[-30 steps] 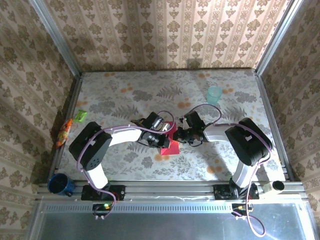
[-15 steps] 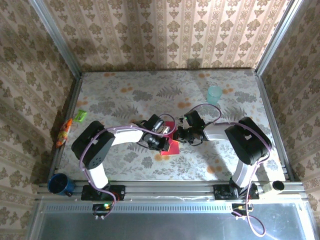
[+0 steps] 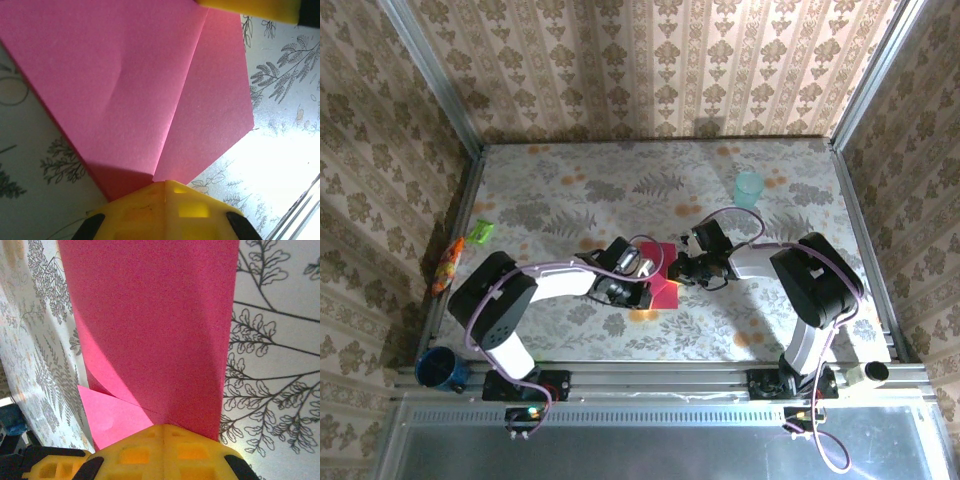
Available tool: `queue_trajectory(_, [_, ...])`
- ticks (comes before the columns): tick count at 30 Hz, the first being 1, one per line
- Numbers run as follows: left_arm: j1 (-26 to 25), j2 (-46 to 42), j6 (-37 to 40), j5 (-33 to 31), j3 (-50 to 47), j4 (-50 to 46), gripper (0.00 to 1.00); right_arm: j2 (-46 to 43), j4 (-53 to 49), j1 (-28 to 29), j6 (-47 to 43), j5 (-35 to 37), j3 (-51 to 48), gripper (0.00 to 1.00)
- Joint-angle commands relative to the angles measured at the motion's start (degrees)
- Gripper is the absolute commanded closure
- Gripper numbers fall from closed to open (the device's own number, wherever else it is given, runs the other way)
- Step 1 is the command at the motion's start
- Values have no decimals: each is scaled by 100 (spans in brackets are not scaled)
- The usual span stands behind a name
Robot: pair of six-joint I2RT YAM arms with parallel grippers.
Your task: Fold a paper plane with a square sheet of paper (fold left side to right side)
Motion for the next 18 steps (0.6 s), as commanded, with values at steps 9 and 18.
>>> queue_trajectory(9, [351,-825,-104,-26,-384,-25,91,-82,-162,-127,66,286,-149,100])
queue_trajectory(18, [929,-954,71,143,-366,818,59,-942,-270,-144,73,544,-142,66])
